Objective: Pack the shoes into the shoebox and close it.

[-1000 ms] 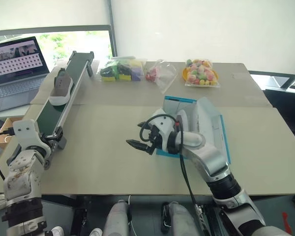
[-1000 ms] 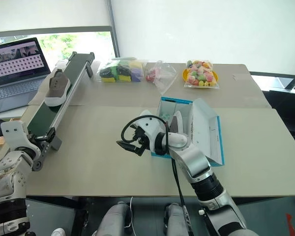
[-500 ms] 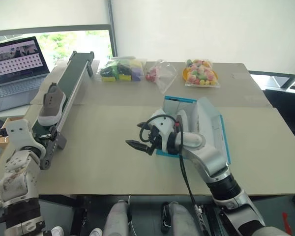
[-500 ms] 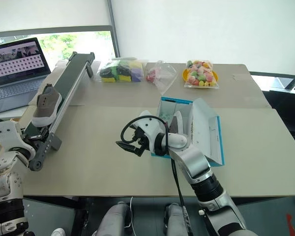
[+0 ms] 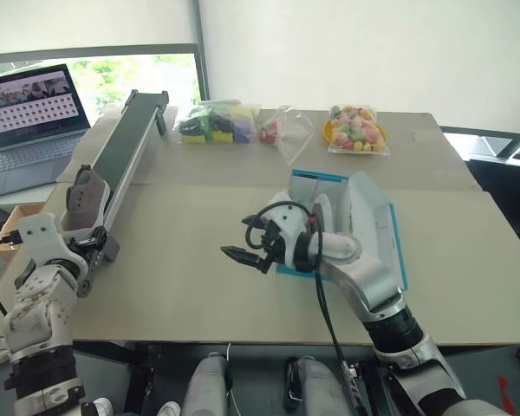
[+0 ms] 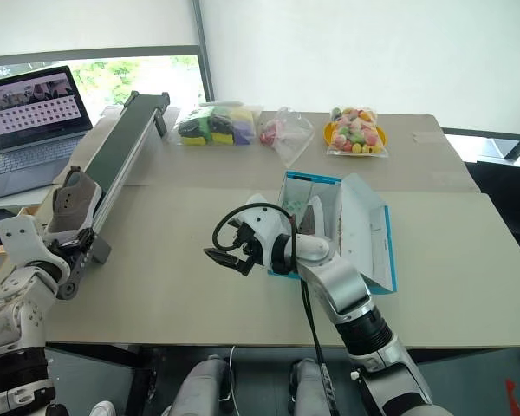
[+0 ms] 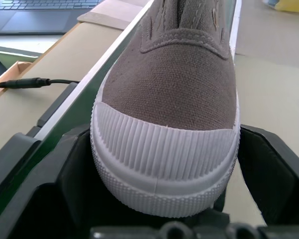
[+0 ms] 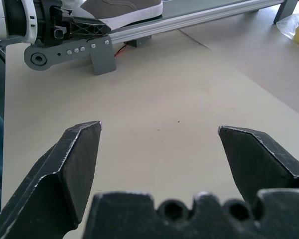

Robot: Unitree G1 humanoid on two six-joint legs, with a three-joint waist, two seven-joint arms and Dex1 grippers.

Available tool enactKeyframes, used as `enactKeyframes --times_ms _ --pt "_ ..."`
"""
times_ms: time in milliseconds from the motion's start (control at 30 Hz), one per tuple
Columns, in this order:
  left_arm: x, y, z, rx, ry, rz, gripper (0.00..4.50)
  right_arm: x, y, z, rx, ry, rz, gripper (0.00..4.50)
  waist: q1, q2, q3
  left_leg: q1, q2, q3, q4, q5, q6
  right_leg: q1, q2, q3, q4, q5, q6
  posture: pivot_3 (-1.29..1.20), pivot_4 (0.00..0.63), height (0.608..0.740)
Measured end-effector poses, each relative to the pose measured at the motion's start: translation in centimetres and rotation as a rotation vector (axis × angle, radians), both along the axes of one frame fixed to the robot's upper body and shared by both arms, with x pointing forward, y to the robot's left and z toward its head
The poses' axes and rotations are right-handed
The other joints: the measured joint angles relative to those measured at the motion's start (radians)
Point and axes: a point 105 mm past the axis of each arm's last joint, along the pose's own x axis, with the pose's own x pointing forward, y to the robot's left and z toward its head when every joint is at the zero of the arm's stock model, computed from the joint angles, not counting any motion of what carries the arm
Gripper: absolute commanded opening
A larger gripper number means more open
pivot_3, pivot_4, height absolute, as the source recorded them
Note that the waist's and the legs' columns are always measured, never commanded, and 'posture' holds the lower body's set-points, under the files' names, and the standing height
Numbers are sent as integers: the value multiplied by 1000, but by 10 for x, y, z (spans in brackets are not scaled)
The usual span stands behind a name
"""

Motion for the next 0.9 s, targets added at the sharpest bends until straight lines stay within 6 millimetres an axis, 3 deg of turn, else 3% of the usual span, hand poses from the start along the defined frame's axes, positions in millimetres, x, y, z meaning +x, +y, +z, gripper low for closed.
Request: enactKeyframes --times_ms 133,300,400,500,567,633,800,867,900 --pt "0 1 3 -9 -13 4 3037 4 -2 10 11 -26 -13 4500 1 0 0 0 0 0 0 0 0 0 0 0 1 0 1 0 150 681" --pt "1 0 5 -16 -44 11 3037 5 -3 12 15 -31 -15 4500 3 0 0 1 0 -1 0 0 0 1 0 -1 1 -1 -1 0 150 681" --pt "7 -13 15 -66 -159 -8 3037 5 -1 12 24 -29 -19 4500 3 -3 -1 0 0 0 0 0 0 0 0 0 1 0 0 0 150 681" --pt "14 -37 41 -117 -290 -101 3037 12 -1 13 57 -1 -64 4500 1 -5 -1 -1 0 0 0 0 0 0 0 0 1 3 4 0 150 681" --pt "18 -55 58 -148 -360 -168 3037 23 -3 14 117 80 -126 4500 -4 -6 -1 0 -1 1 1 1 0 1 0 1 1 3 4 0 150 681" --pt "23 -85 63 -253 -391 -262 3037 37 -9 20 226 209 -204 4500 -4 -6 -1 0 -1 0 2 1 1 1 0 1 2 3 5 0 150 681" --pt "21 -196 53 -452 -284 -655 3037 44 2 52 479 492 -160 4500 -6 -6 -1 -1 -1 -1 3 3 3 2 1 1 2 3 5 0 150 681" --pt "15 -221 53 -472 -264 -748 3037 48 -2 65 522 528 -157 4500 -9 -6 -1 0 0 0 3 3 4 2 2 1 2 3 4 0 150 681" --pt "14 -223 54 -473 -264 -755 3037 50 -7 69 537 534 -169 4500 -12 -6 -1 0 0 -1 2 3 4 2 2 1 2 3 4 0 150 681"
